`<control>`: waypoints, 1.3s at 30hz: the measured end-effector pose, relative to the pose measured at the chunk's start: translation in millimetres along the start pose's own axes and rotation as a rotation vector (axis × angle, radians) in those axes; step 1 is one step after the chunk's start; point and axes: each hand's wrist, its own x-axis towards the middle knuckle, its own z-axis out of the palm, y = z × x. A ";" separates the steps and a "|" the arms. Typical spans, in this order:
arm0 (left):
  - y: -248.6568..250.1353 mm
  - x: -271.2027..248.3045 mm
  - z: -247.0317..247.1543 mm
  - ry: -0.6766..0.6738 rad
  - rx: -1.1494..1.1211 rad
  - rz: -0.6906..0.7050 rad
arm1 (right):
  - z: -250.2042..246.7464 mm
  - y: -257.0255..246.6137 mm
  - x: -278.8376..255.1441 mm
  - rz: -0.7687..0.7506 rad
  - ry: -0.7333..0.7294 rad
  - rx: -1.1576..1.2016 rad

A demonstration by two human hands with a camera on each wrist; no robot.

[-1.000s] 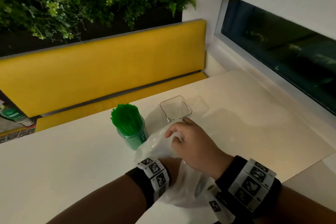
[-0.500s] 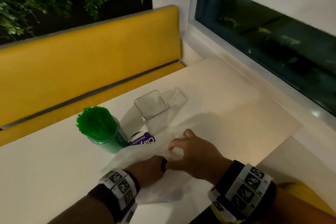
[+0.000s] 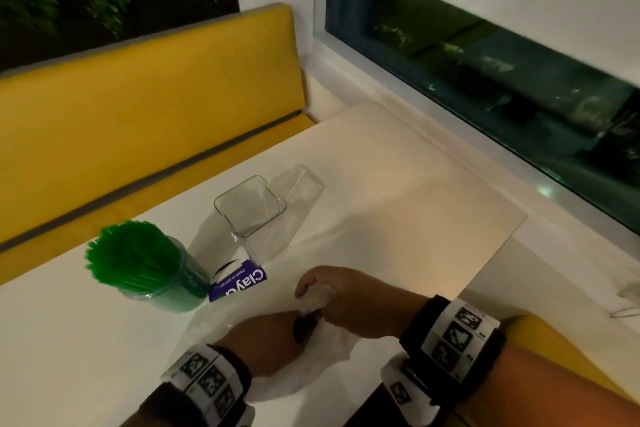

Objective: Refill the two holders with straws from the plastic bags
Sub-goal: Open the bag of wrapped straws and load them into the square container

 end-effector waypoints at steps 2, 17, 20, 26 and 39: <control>-2.5 0.7 1.8 -0.132 -0.009 -0.020 | 7.5 -0.1 -1.5 -0.003 -0.001 0.038; 18.1 -32.8 -40.3 0.258 -0.397 0.078 | 1.4 17.8 3.6 0.154 0.167 -0.282; 27.2 -55.9 -62.5 0.229 -0.514 0.120 | -1.9 20.2 7.6 0.158 0.158 -0.260; 35.0 -110.3 -175.9 0.909 -1.042 0.571 | 8.4 19.1 14.3 0.172 0.120 -0.259; -59.6 51.7 -144.9 0.677 -1.007 -0.198 | 5.4 19.2 19.8 0.185 0.089 -0.247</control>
